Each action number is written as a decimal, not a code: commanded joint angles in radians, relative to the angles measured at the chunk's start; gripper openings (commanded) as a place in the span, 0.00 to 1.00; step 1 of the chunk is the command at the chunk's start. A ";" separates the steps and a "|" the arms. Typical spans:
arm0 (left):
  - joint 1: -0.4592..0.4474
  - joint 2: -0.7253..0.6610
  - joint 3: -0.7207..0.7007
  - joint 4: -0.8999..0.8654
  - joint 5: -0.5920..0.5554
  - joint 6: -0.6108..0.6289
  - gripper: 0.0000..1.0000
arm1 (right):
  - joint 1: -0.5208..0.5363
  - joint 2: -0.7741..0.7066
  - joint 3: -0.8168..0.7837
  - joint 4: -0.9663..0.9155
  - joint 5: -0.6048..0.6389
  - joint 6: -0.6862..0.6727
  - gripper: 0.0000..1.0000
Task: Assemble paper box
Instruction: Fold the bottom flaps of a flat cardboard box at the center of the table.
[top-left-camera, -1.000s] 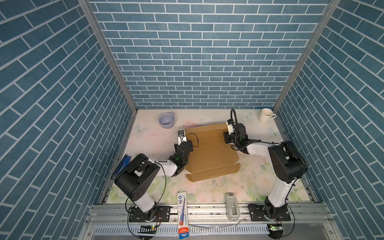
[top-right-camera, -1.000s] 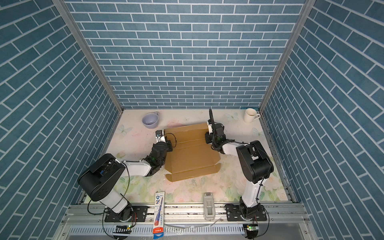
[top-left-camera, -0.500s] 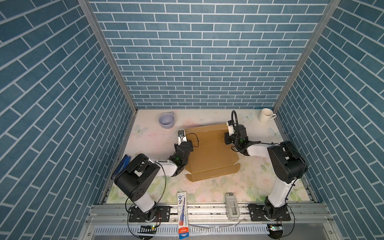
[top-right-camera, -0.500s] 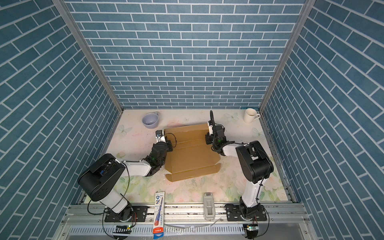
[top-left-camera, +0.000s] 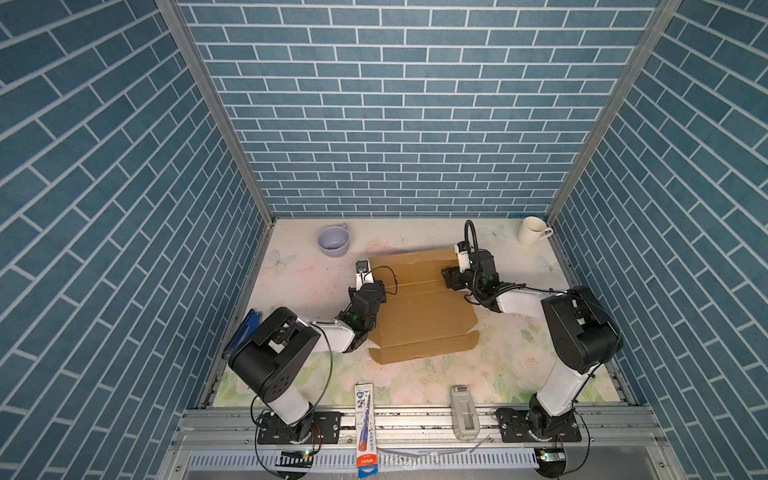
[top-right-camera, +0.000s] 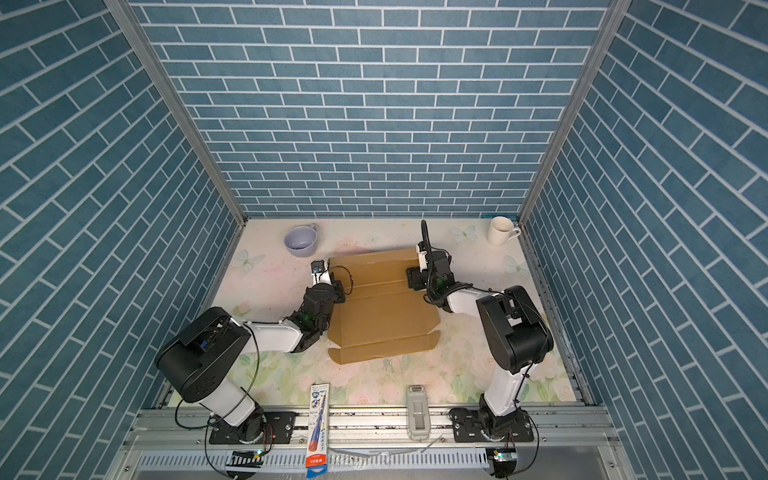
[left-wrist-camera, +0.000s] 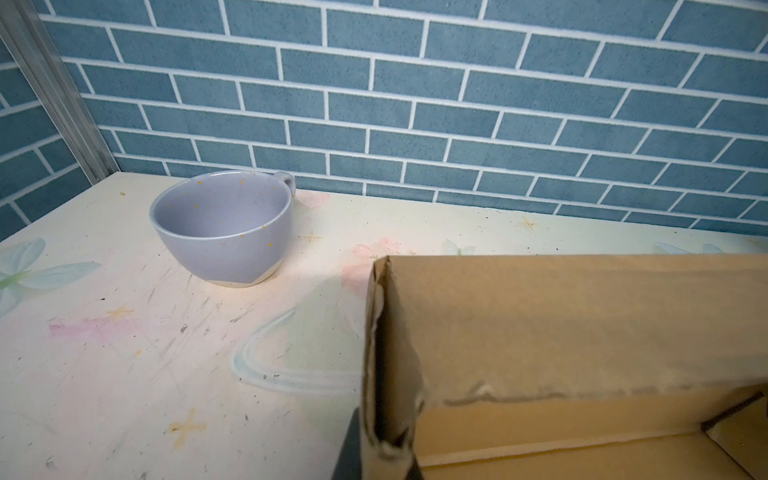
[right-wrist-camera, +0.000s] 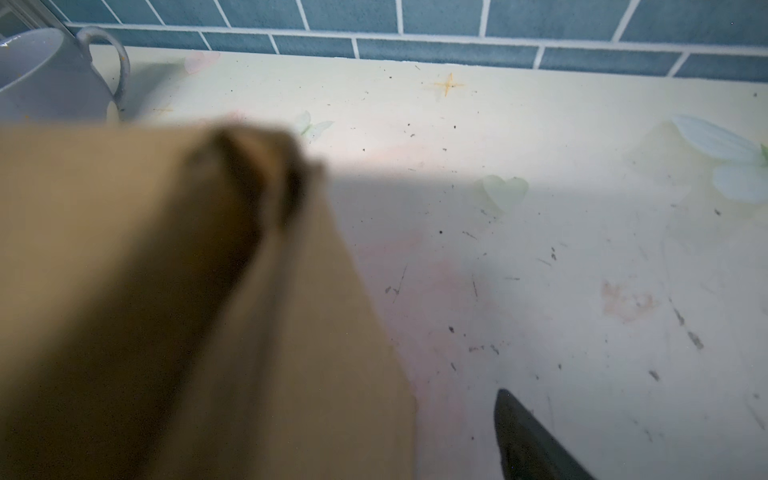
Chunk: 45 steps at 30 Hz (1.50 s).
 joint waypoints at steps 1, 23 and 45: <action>0.000 0.001 -0.009 -0.079 0.035 -0.017 0.00 | 0.004 -0.071 -0.028 -0.041 -0.010 -0.021 0.84; 0.000 -0.002 -0.024 -0.080 0.013 -0.020 0.00 | 0.001 -0.102 -0.216 0.236 -0.019 -0.030 0.53; 0.004 -0.005 -0.022 -0.089 0.020 -0.021 0.00 | 0.002 0.025 -0.164 0.334 0.078 -0.022 0.32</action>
